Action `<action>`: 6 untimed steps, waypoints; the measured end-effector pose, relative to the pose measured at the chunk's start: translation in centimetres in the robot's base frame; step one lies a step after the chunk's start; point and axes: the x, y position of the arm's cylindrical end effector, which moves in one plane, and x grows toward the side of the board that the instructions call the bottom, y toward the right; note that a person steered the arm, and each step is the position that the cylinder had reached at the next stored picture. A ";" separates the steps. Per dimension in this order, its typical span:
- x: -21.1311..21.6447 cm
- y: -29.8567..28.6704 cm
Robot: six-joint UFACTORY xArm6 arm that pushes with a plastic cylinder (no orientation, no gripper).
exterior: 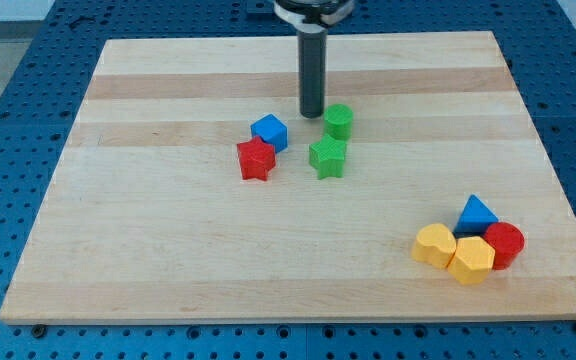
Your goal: Slide the green star to the green circle
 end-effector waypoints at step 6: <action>3.5 -5.1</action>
